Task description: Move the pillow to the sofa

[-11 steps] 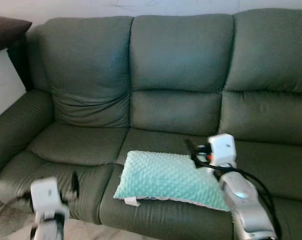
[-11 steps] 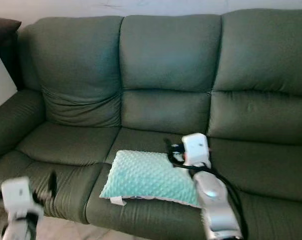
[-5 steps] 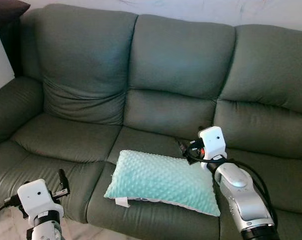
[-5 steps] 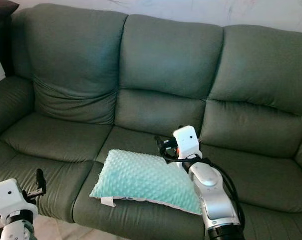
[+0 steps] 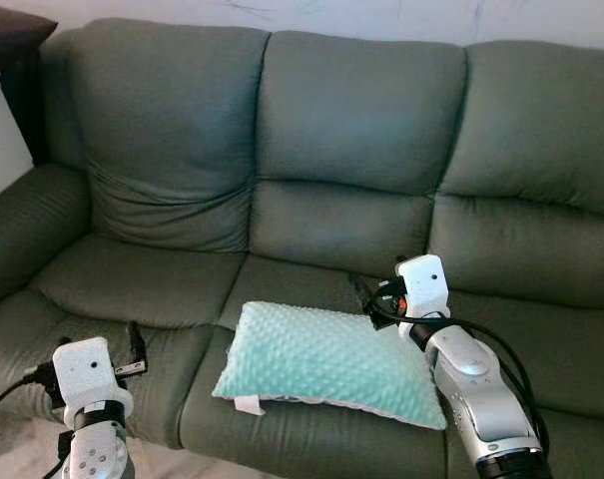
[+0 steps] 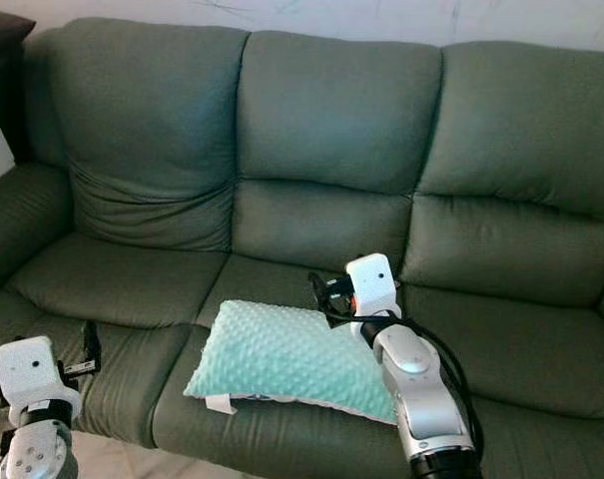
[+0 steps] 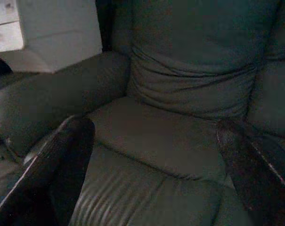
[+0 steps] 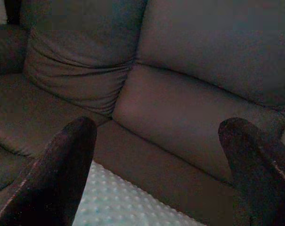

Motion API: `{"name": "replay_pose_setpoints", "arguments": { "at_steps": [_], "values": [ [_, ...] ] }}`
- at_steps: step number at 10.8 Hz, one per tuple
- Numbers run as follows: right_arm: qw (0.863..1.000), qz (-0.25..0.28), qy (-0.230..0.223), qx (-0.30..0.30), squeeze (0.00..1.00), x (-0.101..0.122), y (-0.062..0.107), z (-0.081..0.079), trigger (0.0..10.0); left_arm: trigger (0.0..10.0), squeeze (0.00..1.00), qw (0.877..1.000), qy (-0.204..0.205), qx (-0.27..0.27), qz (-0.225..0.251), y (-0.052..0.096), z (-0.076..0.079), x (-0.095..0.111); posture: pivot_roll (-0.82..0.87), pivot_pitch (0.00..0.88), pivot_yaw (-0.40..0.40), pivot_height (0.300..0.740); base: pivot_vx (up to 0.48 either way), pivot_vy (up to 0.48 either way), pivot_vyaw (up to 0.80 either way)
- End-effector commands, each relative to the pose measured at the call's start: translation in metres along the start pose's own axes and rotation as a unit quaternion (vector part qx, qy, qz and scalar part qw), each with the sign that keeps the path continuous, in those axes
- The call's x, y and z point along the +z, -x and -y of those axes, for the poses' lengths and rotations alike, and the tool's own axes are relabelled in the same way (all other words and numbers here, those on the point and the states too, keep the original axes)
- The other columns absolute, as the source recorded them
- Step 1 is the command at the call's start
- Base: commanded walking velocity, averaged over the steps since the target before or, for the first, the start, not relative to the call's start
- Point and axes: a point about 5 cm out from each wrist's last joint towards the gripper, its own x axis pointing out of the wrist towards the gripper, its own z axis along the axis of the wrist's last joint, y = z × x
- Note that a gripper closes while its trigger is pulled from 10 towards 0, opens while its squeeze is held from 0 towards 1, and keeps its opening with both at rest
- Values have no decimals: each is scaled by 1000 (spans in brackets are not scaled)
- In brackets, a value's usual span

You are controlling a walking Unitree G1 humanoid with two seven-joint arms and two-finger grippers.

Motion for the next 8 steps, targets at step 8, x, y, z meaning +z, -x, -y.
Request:
{"name": "replay_pose_setpoints", "arguments": {
  "at_steps": [8],
  "values": [
    [1000, 13, 3, 4, 0, 4, -5, -9, 10000, 10000, 0, 1000, -4, -4, -14, 0, 7, -3, -145, 29, 27, 740, 0, 0, 160]
  ]
}}
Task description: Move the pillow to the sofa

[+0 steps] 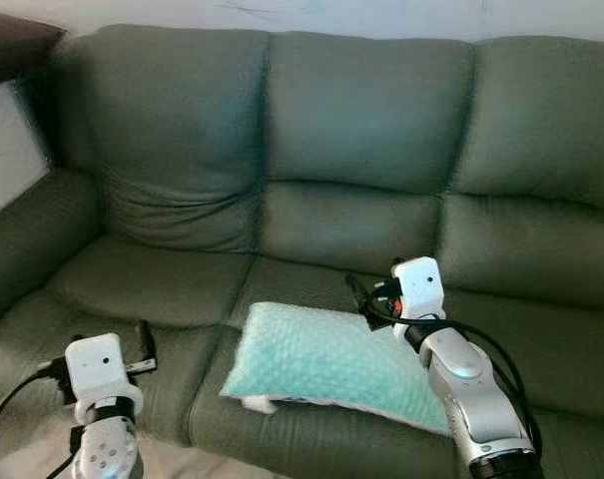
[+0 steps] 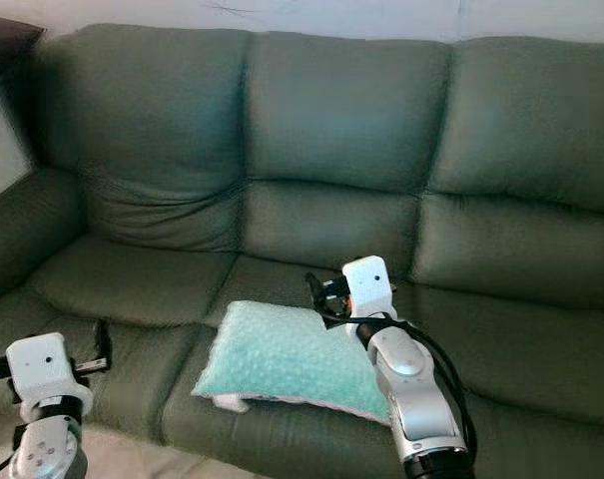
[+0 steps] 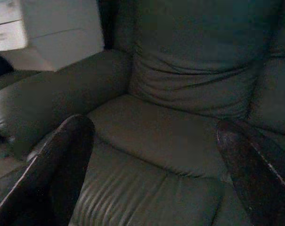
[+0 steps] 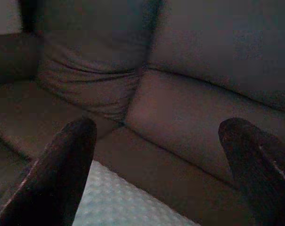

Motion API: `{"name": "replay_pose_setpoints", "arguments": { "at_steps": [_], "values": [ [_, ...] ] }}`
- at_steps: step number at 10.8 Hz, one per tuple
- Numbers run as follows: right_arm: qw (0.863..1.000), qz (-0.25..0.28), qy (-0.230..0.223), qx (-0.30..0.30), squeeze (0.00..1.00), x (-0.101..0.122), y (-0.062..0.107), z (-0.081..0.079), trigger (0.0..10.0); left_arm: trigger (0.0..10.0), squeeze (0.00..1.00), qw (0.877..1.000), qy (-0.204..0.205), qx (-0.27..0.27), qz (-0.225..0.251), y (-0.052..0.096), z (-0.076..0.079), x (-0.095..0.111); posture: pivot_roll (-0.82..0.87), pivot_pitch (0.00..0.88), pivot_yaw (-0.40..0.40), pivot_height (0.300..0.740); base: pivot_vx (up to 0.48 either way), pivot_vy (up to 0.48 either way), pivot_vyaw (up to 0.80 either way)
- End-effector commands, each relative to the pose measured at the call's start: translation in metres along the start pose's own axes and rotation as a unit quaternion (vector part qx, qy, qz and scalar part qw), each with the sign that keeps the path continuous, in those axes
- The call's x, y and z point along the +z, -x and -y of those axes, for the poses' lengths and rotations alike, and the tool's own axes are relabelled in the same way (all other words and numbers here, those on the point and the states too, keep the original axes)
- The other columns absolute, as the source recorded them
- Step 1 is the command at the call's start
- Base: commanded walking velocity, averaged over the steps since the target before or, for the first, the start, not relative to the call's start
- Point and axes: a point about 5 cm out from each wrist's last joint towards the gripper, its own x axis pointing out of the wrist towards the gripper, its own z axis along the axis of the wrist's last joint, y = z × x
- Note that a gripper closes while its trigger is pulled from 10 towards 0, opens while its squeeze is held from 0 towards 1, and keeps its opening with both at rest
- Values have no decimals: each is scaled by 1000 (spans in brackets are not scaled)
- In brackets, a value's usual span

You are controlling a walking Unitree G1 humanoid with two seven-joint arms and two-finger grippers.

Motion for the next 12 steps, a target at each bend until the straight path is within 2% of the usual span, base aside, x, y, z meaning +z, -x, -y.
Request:
{"name": "replay_pose_setpoints", "arguments": {
  "at_steps": [1, 2, 4, 7, 12],
  "values": [
    [1000, 10, 5, 5, 0, 5, -3, -4, 10000, 10000, 0, 1000, -8, 11, -5, 1, -4, -1, -149, 34, 30, 740, 0, 0, 800],
    [1000, 7, 1, 2, 0, 4, -1, -3, 10000, 10000, 0, 1000, -9, 21, -20, -1, -6, -2, -154, 40, 36, 740, 0, 0, 800],
    [1000, 6, -2, 1, 0, 3, 0, -4, 10000, 10000, 0, 1000, 7, 12, -26, -2, -7, -2, -153, 48, 40, 740, 0, 0, 800],
    [1000, 3, -5, 4, 0, 2, 1, -6, 10000, 10000, 0, 1000, 8, 9, -29, 2, -8, -2, -154, 61, 44, 740, 0, 0, 800],
    [1000, -5, -14, 5, 0, -1, 1, -4, 10000, 10000, 0, 1000, 8, 3, -29, 2, -7, 0, -157, 70, 49, 740, 0, 0, 0]
  ]
}}
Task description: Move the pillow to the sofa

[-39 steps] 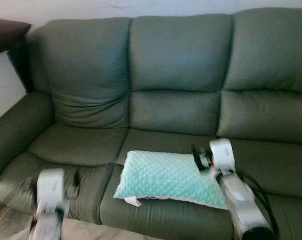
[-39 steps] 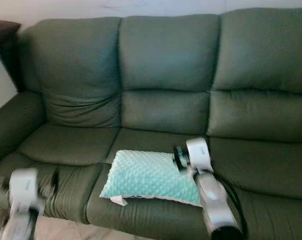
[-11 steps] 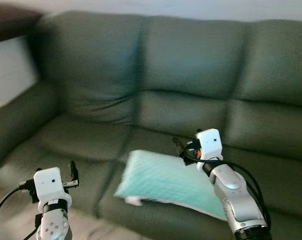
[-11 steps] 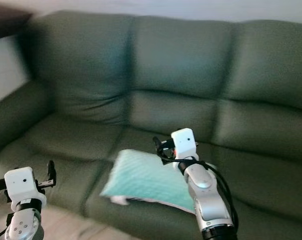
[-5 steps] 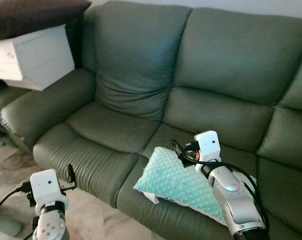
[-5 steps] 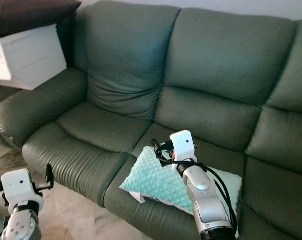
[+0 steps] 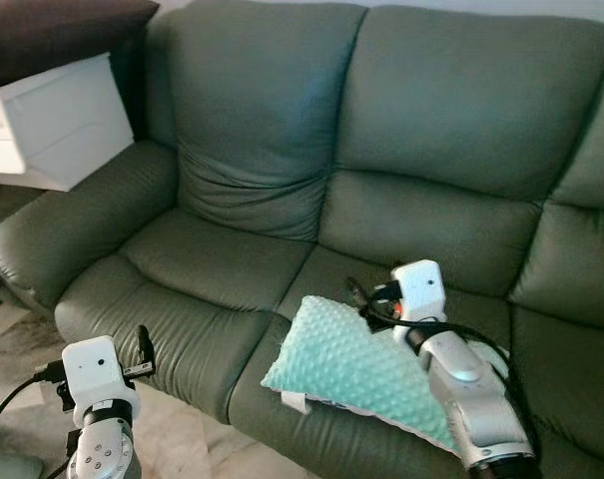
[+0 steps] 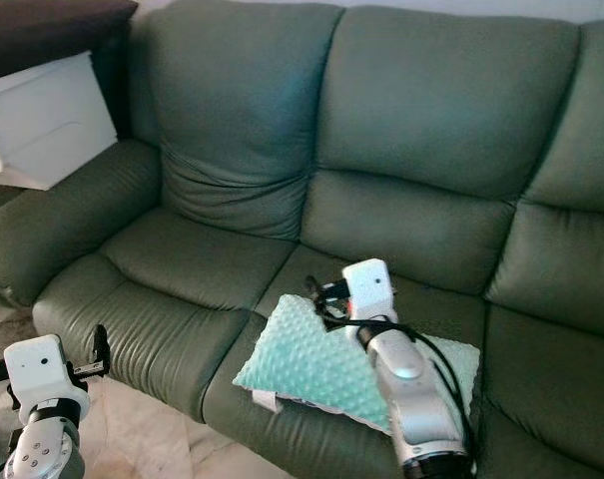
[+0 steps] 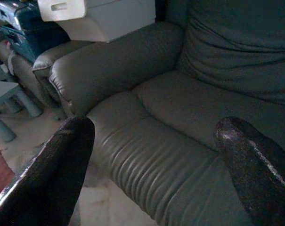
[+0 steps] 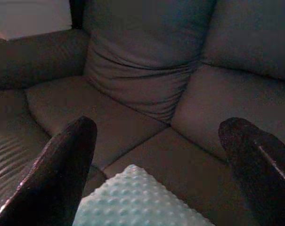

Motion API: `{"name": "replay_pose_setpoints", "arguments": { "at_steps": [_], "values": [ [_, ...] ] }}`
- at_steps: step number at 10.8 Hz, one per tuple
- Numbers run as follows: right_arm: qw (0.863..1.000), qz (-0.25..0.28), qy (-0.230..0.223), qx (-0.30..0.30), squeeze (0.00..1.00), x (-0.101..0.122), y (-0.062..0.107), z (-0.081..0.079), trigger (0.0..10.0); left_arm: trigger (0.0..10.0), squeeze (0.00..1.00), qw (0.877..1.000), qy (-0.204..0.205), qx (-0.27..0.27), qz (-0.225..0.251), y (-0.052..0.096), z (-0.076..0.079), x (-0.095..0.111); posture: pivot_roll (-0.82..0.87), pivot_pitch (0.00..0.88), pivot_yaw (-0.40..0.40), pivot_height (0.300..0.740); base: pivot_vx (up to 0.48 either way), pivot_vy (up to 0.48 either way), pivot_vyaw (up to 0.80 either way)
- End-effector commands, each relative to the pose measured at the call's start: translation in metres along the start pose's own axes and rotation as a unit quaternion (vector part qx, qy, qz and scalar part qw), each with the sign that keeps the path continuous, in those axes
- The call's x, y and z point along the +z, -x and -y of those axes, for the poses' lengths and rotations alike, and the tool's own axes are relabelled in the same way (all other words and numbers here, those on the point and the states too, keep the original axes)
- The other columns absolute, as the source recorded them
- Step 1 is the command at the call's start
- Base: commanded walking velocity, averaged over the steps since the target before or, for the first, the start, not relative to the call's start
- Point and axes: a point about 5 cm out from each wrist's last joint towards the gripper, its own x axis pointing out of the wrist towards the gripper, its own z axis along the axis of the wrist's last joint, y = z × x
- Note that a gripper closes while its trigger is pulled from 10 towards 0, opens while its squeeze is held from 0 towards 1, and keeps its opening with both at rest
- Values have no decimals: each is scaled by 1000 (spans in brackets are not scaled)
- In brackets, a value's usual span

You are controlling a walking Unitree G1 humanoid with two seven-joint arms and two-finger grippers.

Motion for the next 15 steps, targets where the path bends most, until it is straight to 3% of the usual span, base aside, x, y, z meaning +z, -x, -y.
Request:
{"name": "replay_pose_setpoints", "arguments": {
  "at_steps": [1, 4, 15],
  "values": [
    [1000, 0, -1, 3, 0, 2, -1, 0, 10000, 10000, 0, 1000, -7, 1, 1, 0, -3, 2, -158, 68, 48, 740, 0, 0, 0],
    [1000, 0, 11, 6, 0, 2, -2, 1, 10000, 10000, 0, 1000, -2, 2, -2, 0, -2, 1, -162, 63, 42, 740, 0, 0, 0],
    [1000, 0, 21, 20, 0, 2, 0, -1, 10000, 10000, 0, 1000, 13, 1, -6, 0, 2, -1, -171, 72, 30, 740, 0, 0, 800]
  ]
}}
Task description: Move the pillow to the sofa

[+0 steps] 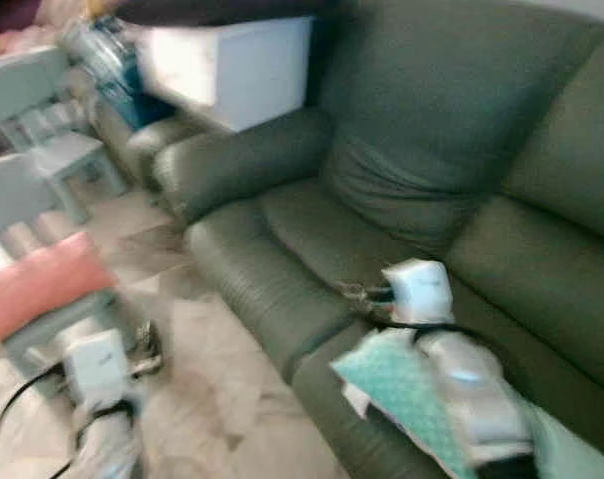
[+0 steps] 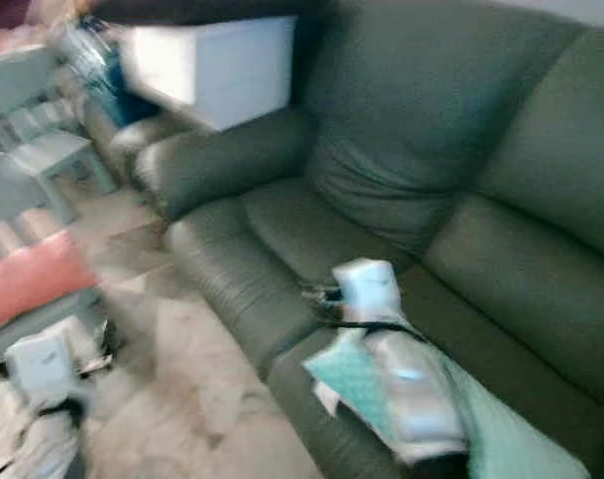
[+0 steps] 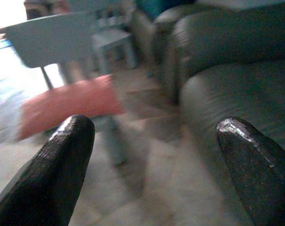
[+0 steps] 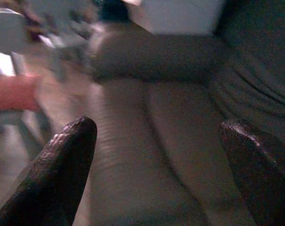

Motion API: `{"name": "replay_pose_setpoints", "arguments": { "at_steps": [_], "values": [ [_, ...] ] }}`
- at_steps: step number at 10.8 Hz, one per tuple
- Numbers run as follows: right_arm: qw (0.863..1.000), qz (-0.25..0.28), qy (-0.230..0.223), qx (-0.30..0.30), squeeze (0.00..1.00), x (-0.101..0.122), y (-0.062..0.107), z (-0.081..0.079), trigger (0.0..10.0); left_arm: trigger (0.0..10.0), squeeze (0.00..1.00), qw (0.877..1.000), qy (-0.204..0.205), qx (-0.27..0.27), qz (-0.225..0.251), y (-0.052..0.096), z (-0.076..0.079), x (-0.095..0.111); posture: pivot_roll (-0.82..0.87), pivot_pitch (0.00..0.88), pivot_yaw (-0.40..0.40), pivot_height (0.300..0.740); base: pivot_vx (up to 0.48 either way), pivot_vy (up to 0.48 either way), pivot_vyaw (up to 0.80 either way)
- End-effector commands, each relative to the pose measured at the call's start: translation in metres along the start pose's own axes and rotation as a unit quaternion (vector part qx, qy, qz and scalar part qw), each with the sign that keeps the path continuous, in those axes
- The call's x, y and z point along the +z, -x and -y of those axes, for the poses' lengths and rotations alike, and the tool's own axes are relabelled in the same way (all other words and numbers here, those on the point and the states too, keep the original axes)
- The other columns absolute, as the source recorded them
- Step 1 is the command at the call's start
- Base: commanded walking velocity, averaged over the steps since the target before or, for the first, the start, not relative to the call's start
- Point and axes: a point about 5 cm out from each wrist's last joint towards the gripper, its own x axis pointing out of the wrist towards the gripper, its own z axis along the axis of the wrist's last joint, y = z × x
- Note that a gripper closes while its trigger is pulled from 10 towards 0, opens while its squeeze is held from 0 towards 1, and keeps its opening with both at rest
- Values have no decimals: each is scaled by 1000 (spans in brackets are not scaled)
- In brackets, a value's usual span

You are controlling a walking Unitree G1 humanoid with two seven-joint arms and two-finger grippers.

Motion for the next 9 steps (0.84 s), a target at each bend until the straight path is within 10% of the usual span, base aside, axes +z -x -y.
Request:
{"name": "replay_pose_setpoints", "arguments": {
  "at_steps": [1, 9],
  "values": [
    [1000, -6, 5, -10, 0, -1, 4, 8, 10000, 10000, 0, 1000, 5, -3, -1, 1, 1, 0, -172, 73, 29, 740, 0, 0, 800],
    [1000, -3, -5, -13, 0, 0, 4, 7, 10000, 10000, 0, 1000, 1, -10, 1, 0, 1, 1, -169, 76, 37, 740, 0, 0, 683]
  ]
}}
